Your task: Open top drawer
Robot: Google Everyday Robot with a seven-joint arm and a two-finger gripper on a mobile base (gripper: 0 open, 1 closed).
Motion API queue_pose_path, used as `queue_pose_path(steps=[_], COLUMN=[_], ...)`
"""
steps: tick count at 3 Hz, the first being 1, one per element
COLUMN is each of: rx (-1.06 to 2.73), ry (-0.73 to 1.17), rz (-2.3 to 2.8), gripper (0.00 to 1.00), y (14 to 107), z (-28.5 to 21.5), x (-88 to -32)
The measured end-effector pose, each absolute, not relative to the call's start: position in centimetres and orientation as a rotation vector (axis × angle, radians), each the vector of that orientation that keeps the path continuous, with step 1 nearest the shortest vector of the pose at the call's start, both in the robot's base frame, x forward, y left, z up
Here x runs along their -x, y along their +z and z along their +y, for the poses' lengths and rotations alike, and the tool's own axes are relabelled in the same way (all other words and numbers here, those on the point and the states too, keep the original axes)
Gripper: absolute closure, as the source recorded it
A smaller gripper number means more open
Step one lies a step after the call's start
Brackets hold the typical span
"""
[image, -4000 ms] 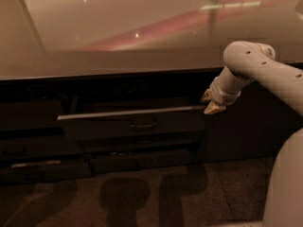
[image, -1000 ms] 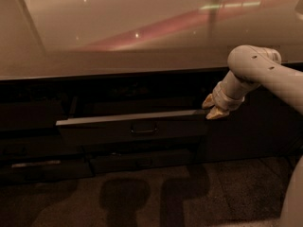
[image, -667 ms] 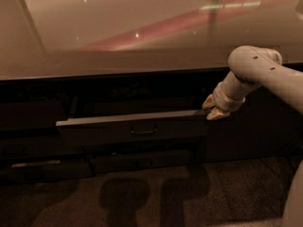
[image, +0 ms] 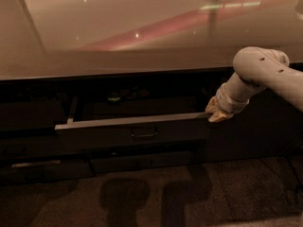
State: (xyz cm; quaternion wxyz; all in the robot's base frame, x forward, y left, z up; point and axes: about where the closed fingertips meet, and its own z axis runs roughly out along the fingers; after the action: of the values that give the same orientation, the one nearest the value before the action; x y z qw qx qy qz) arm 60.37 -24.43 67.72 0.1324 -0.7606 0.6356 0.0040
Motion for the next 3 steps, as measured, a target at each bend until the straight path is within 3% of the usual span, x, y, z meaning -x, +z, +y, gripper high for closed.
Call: queue_pose_path(steps=[3], rx=[2.189], ry=[0.021], rz=[1.83], gripper=[1.0], y=[69.1], z=[-24.4], x=[-61.1])
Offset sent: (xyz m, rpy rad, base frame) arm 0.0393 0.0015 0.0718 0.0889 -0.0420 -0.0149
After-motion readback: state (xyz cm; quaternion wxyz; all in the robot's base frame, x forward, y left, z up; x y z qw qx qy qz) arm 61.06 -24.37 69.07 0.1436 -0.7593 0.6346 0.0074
